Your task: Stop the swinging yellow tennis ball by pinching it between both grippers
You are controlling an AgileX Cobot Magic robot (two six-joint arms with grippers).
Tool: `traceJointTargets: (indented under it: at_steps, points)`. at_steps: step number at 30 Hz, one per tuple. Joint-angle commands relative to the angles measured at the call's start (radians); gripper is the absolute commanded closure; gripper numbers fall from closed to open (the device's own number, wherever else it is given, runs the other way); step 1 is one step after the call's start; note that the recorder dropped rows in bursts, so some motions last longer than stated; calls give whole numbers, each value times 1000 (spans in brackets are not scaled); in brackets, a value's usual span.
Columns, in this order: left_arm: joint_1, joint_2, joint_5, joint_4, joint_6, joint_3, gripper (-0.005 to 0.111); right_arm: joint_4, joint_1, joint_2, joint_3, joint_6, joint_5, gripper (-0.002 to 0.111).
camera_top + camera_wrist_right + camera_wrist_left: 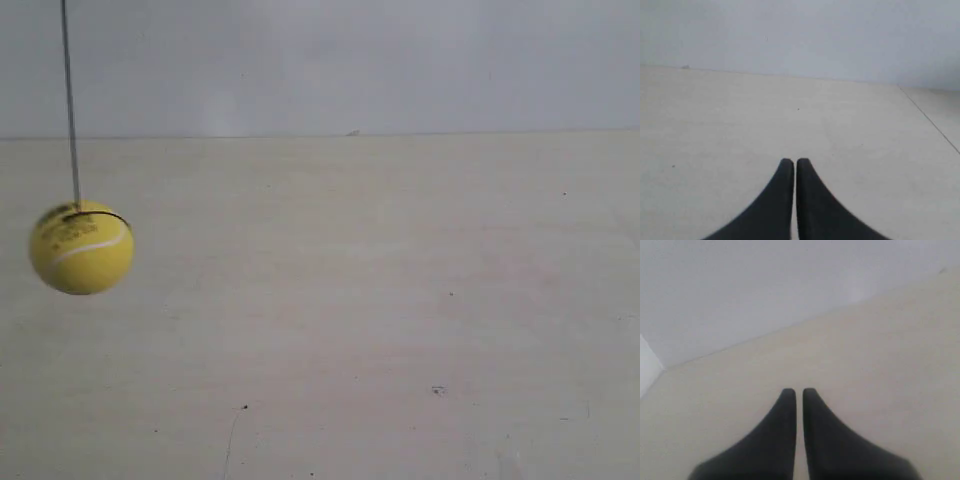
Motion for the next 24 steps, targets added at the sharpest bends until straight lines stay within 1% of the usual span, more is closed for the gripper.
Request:
traceJointTargets:
  at_steps: [1, 3, 5, 8, 10, 12, 14, 17, 19, 24]
  points:
    - [1, -2, -298, -210, -71, 3, 102, 2, 0, -4, 0, -9, -141, 108]
    - [1, -2, -447, -238, -116, 3, 102, 9, 0, -4, 0, -1, -236, 108]
    - [1, -2, -556, -238, -177, 3, 102, 9, 0, -4, 0, 19, -334, 108]
    - [1, -2, -694, -238, -271, 3, 102, 9, 0, -4, 0, 78, -433, 108]
    - [1, -2, -801, -238, -339, 3, 102, 41, 0, -4, 0, 121, -499, 108]
    - [1, -2, -877, -229, -436, 3, 102, 44, 0, -4, 0, 204, -543, 108]
    - [1, -2, -906, -219, -506, 3, 102, 44, 0, -4, 0, 266, -594, 108]
    - [1, -2, -916, -145, -582, -6, 102, 19, 0, -4, 0, 340, -691, 108]
    - [1, 22, -916, -68, -629, -37, 102, -8, 0, -4, 0, 365, -739, 108]
    - [1, 168, -911, 187, -833, -162, 102, -103, 0, 4, -52, 424, -733, 108]
